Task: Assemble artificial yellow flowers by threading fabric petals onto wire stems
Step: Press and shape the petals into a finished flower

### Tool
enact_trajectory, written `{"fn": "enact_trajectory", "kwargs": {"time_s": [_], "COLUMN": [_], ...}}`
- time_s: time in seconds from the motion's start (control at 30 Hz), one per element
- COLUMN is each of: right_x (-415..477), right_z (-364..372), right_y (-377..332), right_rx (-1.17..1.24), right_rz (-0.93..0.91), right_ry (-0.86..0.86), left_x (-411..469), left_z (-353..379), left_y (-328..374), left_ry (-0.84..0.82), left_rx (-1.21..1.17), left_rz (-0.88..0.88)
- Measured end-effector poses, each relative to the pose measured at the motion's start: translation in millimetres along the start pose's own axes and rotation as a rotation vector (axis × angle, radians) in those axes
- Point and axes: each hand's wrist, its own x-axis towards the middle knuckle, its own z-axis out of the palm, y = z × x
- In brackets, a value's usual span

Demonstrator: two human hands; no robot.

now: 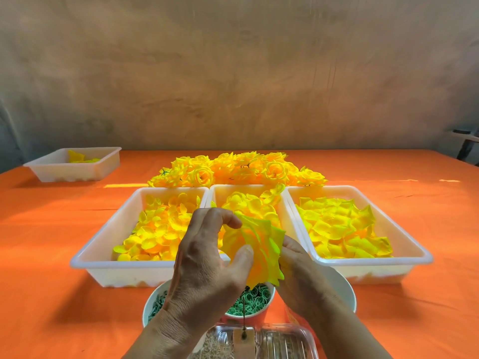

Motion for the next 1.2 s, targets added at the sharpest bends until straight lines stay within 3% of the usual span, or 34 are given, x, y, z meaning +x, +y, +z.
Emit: {"fn": "enact_trajectory", "kwargs": {"time_s": [0.17, 0.5, 0.87, 1.07, 1.2], "right_x": [-2, 1, -2, -1, 2], "right_z": [0, -1, -8, -9, -3], "right_y": [-2, 0, -3, -5, -7], "right_rx": [-0.014, 0.041, 0.147, 0.157, 0.151], "right_rz": [0.04, 0.097, 0.247, 0.291, 0.365], "right_ry": [0.096, 0.134, -0.064, -0.043, 0.027], "left_x": [1, 7, 25, 27, 27], "left_z": [-2, -1, -18, -22, -20], "left_y": [-4, -5, -12, -15, -13], "left_ry": [-0.028, 0.025, -0.258, -0.337, -0.291], "left_rx": [-0.019, -0.114, -0.259, -0.26, -0.232], "left_rz": [-0.017, -0.043, -0.257, -0.253, -0.221]}}
